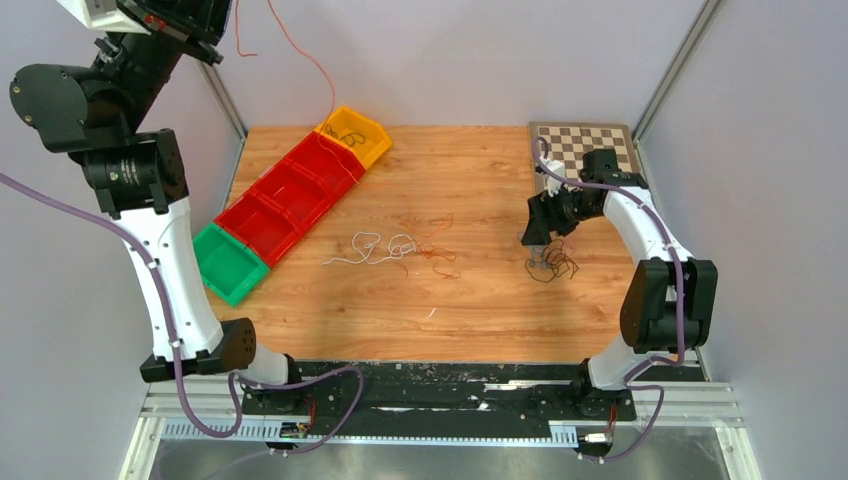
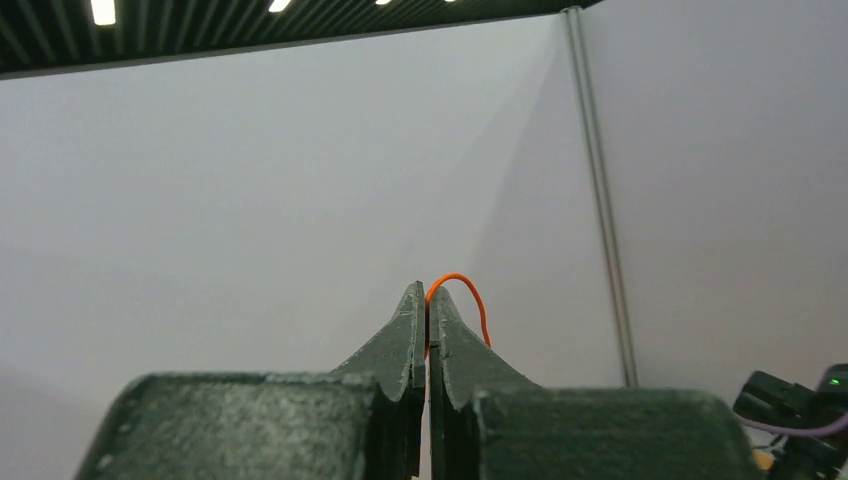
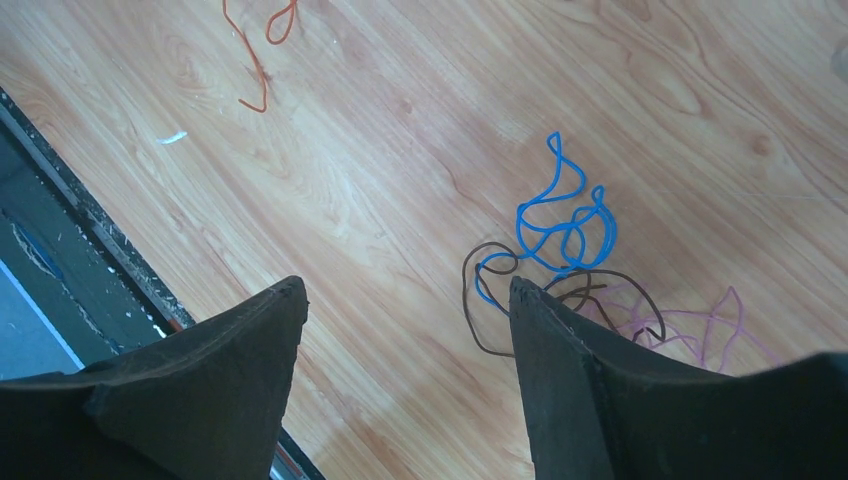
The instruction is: Untangle the cables
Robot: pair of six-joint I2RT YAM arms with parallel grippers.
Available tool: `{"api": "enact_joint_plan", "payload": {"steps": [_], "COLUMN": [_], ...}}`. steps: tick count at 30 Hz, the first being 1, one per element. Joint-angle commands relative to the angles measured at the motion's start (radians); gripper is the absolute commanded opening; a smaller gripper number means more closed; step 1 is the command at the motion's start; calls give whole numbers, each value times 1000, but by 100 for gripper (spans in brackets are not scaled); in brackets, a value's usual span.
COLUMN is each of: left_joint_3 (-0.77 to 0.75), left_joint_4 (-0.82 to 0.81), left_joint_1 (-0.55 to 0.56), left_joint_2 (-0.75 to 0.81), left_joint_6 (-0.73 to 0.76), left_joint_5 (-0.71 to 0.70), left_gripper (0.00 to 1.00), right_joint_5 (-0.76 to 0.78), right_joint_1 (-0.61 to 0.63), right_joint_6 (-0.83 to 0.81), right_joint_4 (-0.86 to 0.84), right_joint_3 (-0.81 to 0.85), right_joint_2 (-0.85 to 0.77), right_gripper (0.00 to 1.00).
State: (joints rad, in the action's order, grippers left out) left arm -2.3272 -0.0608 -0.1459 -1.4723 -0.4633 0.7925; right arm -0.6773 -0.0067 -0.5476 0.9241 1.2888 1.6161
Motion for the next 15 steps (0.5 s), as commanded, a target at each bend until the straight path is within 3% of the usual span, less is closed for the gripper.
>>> {"api": "enact_joint_plan", "payload": {"steps": [1, 10, 15], "left_joint_3": [11, 53, 8], "left_joint_4": [17, -195, -235], "left_joint_1": [-6, -6, -6], "left_joint_2": [-58, -164, -225], "left_joint_6": [44, -117, -107], "left_joint_5": [-157, -254, -315], "left_gripper": [0, 0, 0], "right_joint_5": [-31, -35, -30], "right_joint_1": [1, 1, 1], "right_joint_6": [18, 27, 29], "right_joint_4": [-7, -13, -13], "right_joint_3": [55, 64, 82], "right_joint_2": [1, 19, 43], "right_gripper": [73, 73, 73]}}
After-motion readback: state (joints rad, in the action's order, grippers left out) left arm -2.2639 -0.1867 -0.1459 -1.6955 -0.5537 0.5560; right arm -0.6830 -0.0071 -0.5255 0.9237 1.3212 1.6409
